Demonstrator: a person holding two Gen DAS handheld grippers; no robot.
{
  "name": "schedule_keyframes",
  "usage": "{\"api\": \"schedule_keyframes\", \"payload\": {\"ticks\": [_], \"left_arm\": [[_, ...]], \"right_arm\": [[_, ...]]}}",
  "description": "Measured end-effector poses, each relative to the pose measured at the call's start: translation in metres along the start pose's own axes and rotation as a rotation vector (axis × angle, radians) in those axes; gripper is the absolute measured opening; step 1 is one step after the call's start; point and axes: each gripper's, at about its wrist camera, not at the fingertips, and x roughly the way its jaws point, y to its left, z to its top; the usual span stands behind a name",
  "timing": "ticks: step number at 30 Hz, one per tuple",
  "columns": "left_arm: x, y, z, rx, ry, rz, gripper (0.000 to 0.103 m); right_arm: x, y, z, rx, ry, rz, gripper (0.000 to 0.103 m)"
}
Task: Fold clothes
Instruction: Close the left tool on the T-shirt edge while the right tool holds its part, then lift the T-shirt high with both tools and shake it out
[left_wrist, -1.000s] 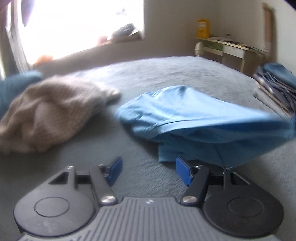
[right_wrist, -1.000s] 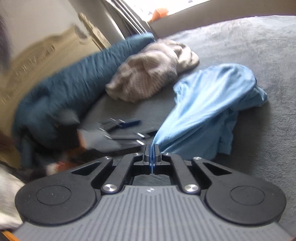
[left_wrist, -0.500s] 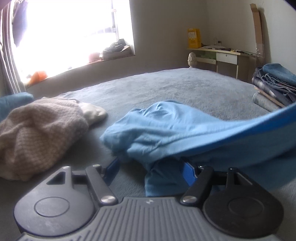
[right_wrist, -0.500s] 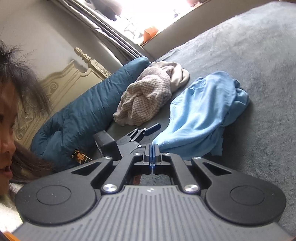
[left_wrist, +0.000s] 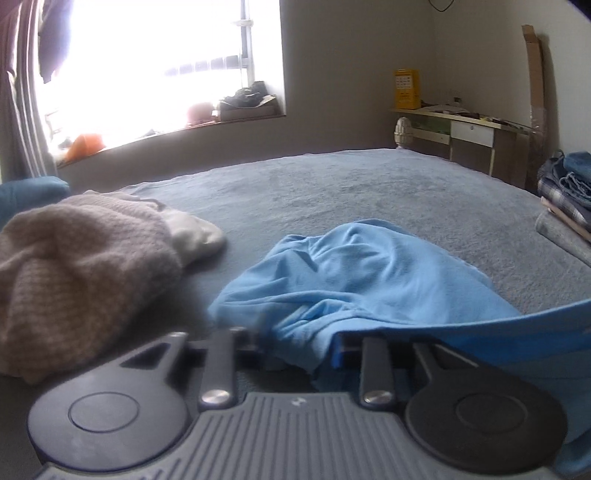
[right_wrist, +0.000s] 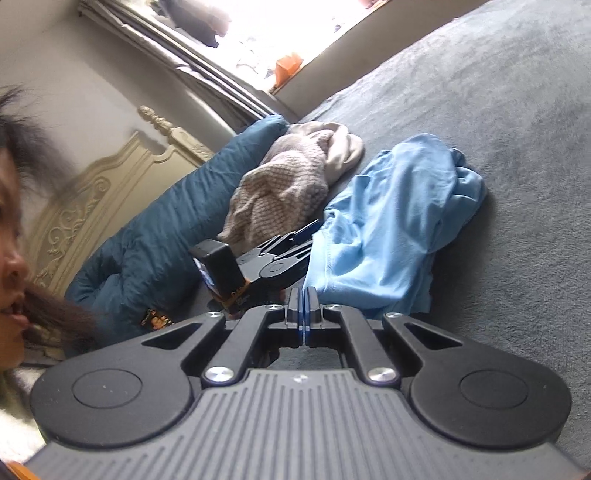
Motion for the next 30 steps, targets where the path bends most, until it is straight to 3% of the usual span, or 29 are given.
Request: {"api": "schedule_keyframes", "payload": {"ticks": [1, 4, 9, 15, 18, 19, 21, 22, 23, 26, 30], "left_arm": [[0.001, 0.000, 0.000, -0.009, 0.002, -0.002, 0.013], [-0.007, 0.007, 0.002, -0.043, -0.020, 0.016, 0.007], [-0.040, 0.029, 0.020, -0.103, -0.092, 0.052, 0.005], [-0.071, 0.048, 0.038, -0.130, -0.104, 0.087, 0.004], [-0.081, 0.050, 0.039, -0.117, -0.091, 0.103, 0.003], [-0.085, 0.051, 0.038, -0.113, -0.092, 0.109, 0.003], [-0.093, 0.052, 0.037, -0.107, -0.095, 0.119, 0.003], [-0.097, 0.052, 0.037, -0.104, -0.095, 0.124, 0.003], [-0.100, 0.053, 0.038, -0.101, -0.095, 0.130, 0.003], [-0.108, 0.055, 0.044, -0.096, -0.096, 0.144, 0.003], [-0.120, 0.055, 0.051, -0.081, -0.112, 0.157, 0.003]], "right_arm": [[0.001, -0.003, 0.001, 0.007, -0.006, -0.011, 0.000], [0.001, -0.009, 0.004, 0.019, -0.037, -0.046, 0.000], [0.008, -0.015, 0.011, -0.010, -0.070, -0.119, 0.000], [0.049, -0.014, 0.015, -0.233, -0.075, -0.275, 0.004], [0.066, -0.025, 0.015, -0.187, -0.051, -0.314, 0.007], [0.068, -0.029, 0.014, -0.150, -0.048, -0.299, 0.010], [0.070, -0.028, 0.008, -0.142, -0.054, -0.229, 0.029], [0.076, -0.023, 0.004, -0.190, -0.043, -0.234, 0.049], [0.082, -0.019, -0.001, -0.238, -0.032, -0.238, 0.062], [0.100, -0.005, -0.014, -0.382, 0.001, -0.251, 0.069], [0.133, -0.005, -0.022, -0.502, 0.066, -0.286, 0.070]]}}
